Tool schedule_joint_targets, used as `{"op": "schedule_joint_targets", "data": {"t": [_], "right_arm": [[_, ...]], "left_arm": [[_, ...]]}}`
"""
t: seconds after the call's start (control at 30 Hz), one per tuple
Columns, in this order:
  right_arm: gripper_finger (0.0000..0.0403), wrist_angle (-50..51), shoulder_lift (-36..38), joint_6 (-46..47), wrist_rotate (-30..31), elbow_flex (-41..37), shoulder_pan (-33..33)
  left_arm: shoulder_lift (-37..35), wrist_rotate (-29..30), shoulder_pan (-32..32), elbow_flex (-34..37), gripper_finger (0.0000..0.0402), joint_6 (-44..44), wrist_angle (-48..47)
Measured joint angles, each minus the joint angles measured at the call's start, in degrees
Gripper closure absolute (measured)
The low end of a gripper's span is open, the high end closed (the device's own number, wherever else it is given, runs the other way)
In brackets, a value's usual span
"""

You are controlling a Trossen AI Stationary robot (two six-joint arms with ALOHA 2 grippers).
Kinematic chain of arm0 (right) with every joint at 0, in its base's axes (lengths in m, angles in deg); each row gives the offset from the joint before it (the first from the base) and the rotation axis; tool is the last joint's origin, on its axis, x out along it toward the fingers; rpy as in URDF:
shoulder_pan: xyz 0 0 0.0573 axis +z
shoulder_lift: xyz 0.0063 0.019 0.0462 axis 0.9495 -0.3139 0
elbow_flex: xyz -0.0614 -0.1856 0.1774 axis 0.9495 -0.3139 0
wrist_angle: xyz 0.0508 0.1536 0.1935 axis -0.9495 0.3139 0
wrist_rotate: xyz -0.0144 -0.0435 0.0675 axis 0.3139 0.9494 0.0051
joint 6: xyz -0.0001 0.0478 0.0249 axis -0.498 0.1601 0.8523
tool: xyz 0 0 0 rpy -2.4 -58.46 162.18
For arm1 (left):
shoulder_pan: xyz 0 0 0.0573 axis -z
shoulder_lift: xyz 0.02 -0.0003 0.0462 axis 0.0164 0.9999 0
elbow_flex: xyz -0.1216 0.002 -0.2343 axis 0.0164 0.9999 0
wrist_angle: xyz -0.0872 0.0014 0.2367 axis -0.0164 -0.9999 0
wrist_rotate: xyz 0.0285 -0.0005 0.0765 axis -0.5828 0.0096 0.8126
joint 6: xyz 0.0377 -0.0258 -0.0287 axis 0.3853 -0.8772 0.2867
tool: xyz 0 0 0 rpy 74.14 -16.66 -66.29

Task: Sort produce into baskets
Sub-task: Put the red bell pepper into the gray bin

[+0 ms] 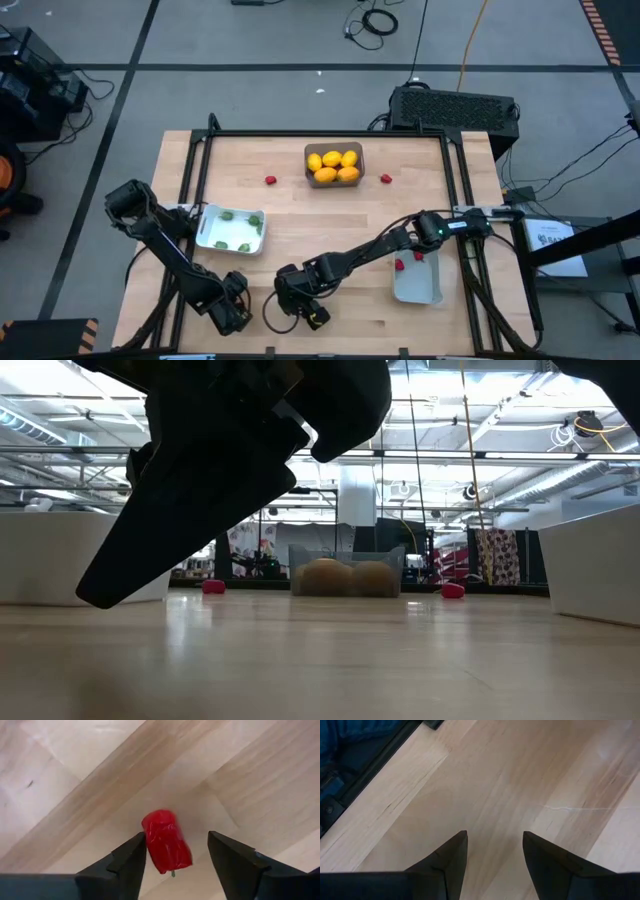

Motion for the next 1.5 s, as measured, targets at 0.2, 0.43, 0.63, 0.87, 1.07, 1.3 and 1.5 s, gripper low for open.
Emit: {"op": "schedule_joint_targets", "data": {"t": [0.2,0.43,0.63,0.87,1.07,1.3,1.5], "right_arm": [[0.022,2.62,0.0,1.32,0.0,0.0,0.0],[0.022,8.47,0.0,3.34,0.02,0.0,-0.09],[0.022,19.06,1.01,7.6,1.47,0.09,-0.11],[0.0224,31.81,6.17,12.21,13.62,-0.11,0.85],[0.0247,42.55,14.09,17.49,25.66,-0.69,4.33],[0.0274,48.87,28.7,33.73,37.64,-12.79,9.27],[0.0289,48.48,45.21,53.13,48.32,-32.38,15.31]], "left_arm": [[0.0,-0.99,-2.01,0.01,0.0259,6.29,0.02],[-0.07,-5.42,-3.63,0.02,0.0355,14.1,0.0],[-1.56,-4.91,-6.16,0.02,0.0338,21.79,0.24],[-2.21,3.35,-9.55,0.02,0.0307,35.85,8.98],[-2.19,9.61,-14.9,0.02,0.0305,52.21,21.61],[-1.92,11.67,-23.28,0.02,0.0304,67.98,34.69],[0.1,8.55,-30.63,-0.72,0.0304,78.39,51.95]]}}
